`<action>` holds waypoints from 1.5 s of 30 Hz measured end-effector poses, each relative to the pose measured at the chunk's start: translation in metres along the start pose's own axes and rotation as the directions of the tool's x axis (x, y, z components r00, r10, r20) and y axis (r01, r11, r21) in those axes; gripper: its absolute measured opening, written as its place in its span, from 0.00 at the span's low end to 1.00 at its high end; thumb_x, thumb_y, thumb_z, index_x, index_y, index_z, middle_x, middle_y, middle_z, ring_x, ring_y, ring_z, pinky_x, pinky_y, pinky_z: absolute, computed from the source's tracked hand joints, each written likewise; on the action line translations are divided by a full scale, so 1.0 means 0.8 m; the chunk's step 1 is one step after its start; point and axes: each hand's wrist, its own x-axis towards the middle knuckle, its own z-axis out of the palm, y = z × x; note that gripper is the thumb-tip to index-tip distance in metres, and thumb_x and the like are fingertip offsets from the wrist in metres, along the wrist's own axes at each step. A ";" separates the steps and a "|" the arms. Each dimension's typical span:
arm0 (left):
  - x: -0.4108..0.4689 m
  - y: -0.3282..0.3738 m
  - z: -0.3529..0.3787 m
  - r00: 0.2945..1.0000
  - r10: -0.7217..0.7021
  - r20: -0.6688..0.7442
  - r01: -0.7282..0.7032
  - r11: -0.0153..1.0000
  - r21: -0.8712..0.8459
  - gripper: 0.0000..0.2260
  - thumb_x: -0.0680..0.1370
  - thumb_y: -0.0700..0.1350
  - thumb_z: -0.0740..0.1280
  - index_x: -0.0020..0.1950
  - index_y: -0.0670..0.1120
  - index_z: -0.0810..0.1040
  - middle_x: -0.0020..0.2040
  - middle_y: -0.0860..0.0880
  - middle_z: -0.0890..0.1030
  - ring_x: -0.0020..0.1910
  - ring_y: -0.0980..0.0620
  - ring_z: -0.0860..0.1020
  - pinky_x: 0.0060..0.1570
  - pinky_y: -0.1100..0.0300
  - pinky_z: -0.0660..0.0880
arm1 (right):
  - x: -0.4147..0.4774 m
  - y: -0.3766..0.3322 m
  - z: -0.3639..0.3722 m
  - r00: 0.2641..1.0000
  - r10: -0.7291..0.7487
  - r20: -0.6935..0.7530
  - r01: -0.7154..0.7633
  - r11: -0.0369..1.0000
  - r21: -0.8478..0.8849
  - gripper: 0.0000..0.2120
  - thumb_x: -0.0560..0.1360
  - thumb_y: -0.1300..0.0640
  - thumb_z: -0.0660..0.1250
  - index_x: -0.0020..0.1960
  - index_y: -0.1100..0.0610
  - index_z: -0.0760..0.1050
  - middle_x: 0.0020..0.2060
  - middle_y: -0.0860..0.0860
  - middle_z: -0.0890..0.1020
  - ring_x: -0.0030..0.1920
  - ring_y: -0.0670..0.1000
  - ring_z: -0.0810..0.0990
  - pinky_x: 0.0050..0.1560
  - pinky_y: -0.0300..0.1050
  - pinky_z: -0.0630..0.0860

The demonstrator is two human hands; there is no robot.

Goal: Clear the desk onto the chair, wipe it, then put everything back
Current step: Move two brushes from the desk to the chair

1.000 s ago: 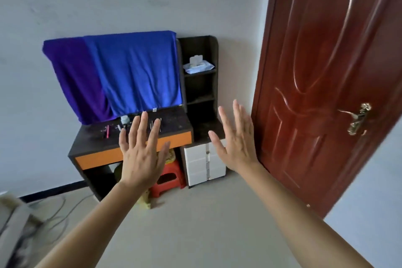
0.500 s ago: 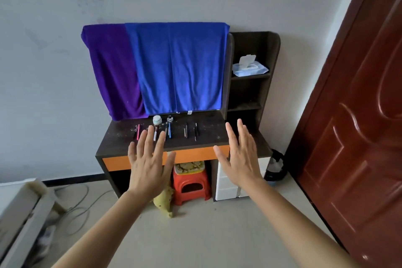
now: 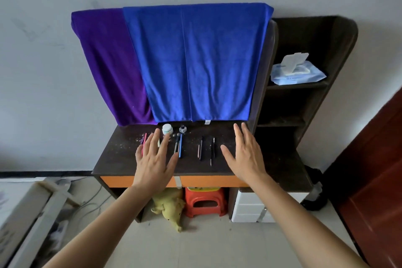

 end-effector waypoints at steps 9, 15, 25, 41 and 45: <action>0.111 -0.065 0.136 0.971 0.044 0.236 -0.037 0.999 -0.030 0.28 0.82 0.60 0.56 0.79 0.49 0.59 0.81 0.46 0.54 0.79 0.45 0.53 0.74 0.43 0.54 | 0.086 0.034 0.125 0.966 0.093 0.239 -0.087 0.996 -0.036 0.38 0.79 0.41 0.62 0.81 0.56 0.52 0.79 0.58 0.59 0.76 0.58 0.63 0.71 0.53 0.67; 0.215 -0.102 0.216 0.919 0.077 0.386 -0.047 0.995 -0.087 0.30 0.81 0.61 0.57 0.79 0.50 0.59 0.81 0.47 0.54 0.79 0.46 0.54 0.75 0.42 0.55 | 0.154 0.049 0.181 0.902 0.224 0.368 -0.191 0.974 -0.126 0.37 0.80 0.42 0.62 0.81 0.55 0.51 0.78 0.57 0.60 0.76 0.56 0.63 0.71 0.50 0.66; 0.267 -0.098 0.340 0.758 0.024 0.652 0.149 0.966 -0.210 0.25 0.79 0.57 0.63 0.73 0.46 0.68 0.68 0.43 0.71 0.68 0.40 0.70 0.64 0.48 0.68 | 0.183 0.064 0.290 0.708 0.442 0.551 -0.441 0.886 -0.144 0.38 0.77 0.35 0.63 0.79 0.49 0.54 0.71 0.56 0.66 0.66 0.61 0.75 0.59 0.55 0.75; 0.284 -0.041 0.406 0.686 -0.278 0.672 0.451 0.888 -0.092 0.13 0.74 0.51 0.74 0.55 0.47 0.82 0.54 0.44 0.80 0.59 0.42 0.77 0.54 0.54 0.74 | 0.196 0.162 0.307 0.670 0.537 0.513 -0.578 0.811 -0.094 0.13 0.75 0.45 0.71 0.58 0.47 0.79 0.54 0.51 0.78 0.53 0.55 0.81 0.51 0.48 0.77; 0.285 -0.030 0.411 0.663 -0.355 0.659 0.534 0.842 -0.084 0.08 0.74 0.46 0.74 0.51 0.47 0.83 0.52 0.43 0.82 0.54 0.42 0.79 0.49 0.58 0.71 | 0.198 0.172 0.313 0.657 0.525 0.541 -0.614 0.789 -0.020 0.09 0.76 0.49 0.72 0.53 0.52 0.82 0.52 0.52 0.83 0.54 0.55 0.81 0.54 0.47 0.76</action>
